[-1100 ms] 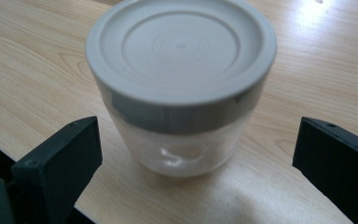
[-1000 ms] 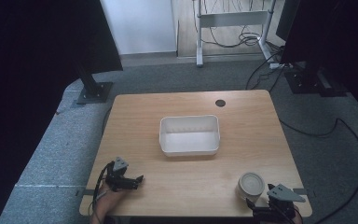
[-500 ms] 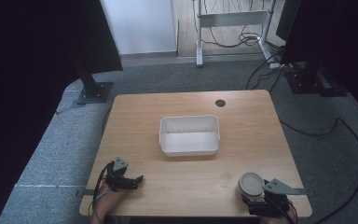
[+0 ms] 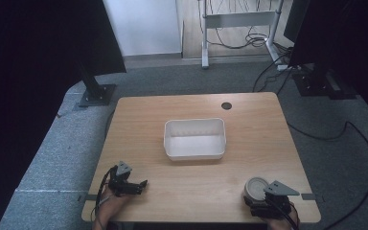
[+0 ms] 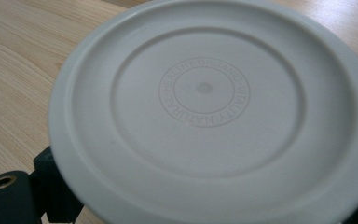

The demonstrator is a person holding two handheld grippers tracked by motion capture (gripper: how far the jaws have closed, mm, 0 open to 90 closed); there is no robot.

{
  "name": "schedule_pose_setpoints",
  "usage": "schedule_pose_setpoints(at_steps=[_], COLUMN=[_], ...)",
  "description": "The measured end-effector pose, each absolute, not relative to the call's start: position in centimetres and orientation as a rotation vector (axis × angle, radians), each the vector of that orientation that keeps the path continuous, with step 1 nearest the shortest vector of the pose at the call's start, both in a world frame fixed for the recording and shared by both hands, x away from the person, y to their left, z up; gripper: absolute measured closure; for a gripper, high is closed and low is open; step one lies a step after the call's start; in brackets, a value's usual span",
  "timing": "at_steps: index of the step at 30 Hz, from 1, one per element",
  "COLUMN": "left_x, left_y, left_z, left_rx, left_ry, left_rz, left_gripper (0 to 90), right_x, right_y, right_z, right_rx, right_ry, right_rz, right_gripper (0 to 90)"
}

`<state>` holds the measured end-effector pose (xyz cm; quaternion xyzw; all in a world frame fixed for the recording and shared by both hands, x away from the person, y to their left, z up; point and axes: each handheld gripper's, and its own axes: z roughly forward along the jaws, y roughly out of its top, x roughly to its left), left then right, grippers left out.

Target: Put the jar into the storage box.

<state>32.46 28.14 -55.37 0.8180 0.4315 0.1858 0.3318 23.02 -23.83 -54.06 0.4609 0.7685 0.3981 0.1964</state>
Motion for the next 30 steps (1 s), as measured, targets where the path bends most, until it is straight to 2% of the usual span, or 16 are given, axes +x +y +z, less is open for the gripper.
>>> schedule_pose_setpoints(at_steps=[30], left_x=[32.5], left_y=[28.1], left_z=[-55.4], left_rx=[2.138], left_ry=[1.128], left_rz=[0.485], left_gripper=[0.0], right_x=[24.2], right_y=[-21.8], right_z=[-51.8], right_rx=[1.271], right_ry=[2.096], right_rz=[1.078], right_gripper=[9.4])
